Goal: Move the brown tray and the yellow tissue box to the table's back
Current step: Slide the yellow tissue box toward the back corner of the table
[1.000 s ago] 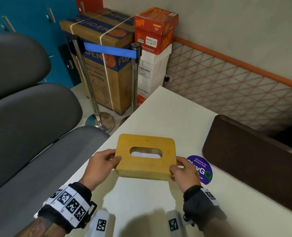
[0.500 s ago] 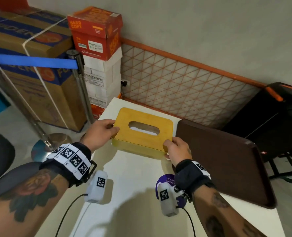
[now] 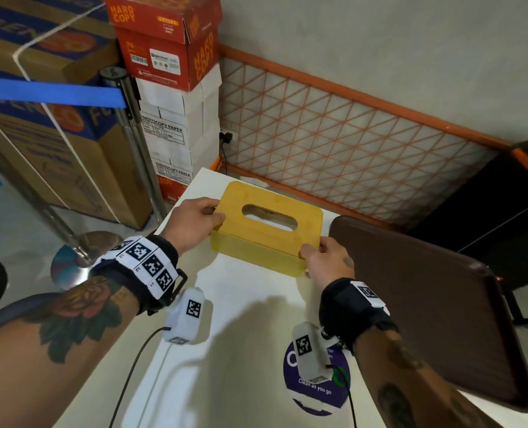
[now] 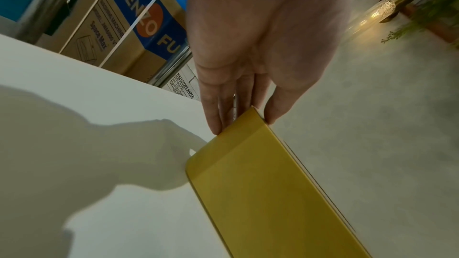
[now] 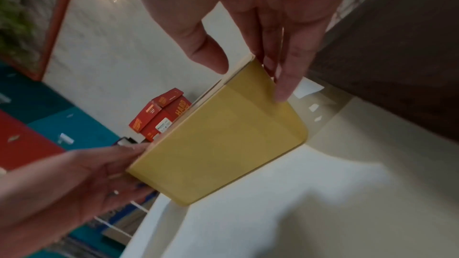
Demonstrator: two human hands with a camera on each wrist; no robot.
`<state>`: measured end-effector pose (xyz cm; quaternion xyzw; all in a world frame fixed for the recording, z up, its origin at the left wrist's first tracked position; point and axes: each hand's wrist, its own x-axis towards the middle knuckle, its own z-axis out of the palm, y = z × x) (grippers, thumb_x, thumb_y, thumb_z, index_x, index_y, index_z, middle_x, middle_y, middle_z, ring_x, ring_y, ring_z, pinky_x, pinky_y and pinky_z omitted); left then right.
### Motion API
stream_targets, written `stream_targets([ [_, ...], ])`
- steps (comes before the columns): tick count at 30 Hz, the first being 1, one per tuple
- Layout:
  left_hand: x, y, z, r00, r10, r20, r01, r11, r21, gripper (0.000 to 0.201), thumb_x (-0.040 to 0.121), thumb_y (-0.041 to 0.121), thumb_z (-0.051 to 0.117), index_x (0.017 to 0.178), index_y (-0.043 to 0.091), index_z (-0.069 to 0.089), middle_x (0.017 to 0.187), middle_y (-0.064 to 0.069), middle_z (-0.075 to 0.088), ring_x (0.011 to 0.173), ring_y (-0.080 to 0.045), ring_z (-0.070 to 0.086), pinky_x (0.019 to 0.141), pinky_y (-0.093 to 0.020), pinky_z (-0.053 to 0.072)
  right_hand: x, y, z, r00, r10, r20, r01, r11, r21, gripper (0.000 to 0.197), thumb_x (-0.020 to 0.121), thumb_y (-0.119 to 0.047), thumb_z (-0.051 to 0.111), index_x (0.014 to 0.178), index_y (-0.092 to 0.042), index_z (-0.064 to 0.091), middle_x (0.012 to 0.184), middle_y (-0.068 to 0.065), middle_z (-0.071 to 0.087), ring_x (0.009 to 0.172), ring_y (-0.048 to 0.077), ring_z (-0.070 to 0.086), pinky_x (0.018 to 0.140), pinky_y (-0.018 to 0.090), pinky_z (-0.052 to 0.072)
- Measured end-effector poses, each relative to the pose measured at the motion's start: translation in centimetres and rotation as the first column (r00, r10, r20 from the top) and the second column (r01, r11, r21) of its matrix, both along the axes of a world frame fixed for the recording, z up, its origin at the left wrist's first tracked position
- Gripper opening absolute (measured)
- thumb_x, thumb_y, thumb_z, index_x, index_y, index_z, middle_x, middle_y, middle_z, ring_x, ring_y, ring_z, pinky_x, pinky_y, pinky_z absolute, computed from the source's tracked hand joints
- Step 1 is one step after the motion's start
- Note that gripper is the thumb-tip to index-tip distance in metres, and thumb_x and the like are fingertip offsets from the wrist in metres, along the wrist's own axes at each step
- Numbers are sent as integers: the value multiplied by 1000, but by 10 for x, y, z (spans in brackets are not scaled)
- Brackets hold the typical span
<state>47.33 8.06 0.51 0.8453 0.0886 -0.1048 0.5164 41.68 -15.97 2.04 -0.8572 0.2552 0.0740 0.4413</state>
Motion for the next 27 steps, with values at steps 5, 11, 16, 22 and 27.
stream_targets([
  [5, -30, -2, 0, 903, -130, 410, 4, 956, 294, 35, 84, 16, 71, 119, 16, 69, 125, -3, 67, 112, -20, 63, 99, -31, 49, -16, -1, 2, 887, 435, 157, -293, 792, -536, 56, 81, -30, 58, 134, -20, 43, 137, 6, 41, 120, 27, 39, 94, 42, 42],
  [11, -55, -10, -12, 790, -509, 342, 176, 722, 669, 39, 77, 5, 72, 116, 7, 71, 126, -13, 67, 117, -32, 62, 103, -41, 47, -17, 1, -16, 774, 615, 150, -381, 642, -665, 36, 79, -5, 59, 114, -13, 63, 114, 10, 60, 103, 34, 49, 81, 46, 51],
  [16, -32, -17, -1, 834, -484, 265, 215, 728, 651, 43, 86, 9, 61, 129, 8, 62, 144, -11, 54, 129, -29, 54, 107, -37, 43, -2, 0, -17, 779, 609, 147, -372, 639, -673, 48, 77, 10, 58, 120, -10, 62, 117, 12, 62, 108, 35, 50, 89, 44, 51],
  [22, 1, -28, 10, 842, -522, 138, 296, 660, 691, 39, 88, 6, 51, 127, 6, 59, 146, -11, 49, 123, -36, 55, 103, -44, 46, 12, -1, -13, 810, 585, 51, -419, 637, -648, 60, 81, 7, 53, 137, -15, 45, 143, 10, 43, 132, 30, 33, 103, 42, 42],
  [27, 6, -36, 8, 844, -524, 113, 312, 651, 692, 41, 87, 3, 52, 128, 5, 57, 145, -13, 48, 121, -37, 56, 102, -44, 46, 20, -6, -17, 823, 568, 7, -438, 642, -629, 65, 84, 4, 51, 144, -17, 35, 153, 7, 31, 141, 28, 23, 113, 37, 29],
])
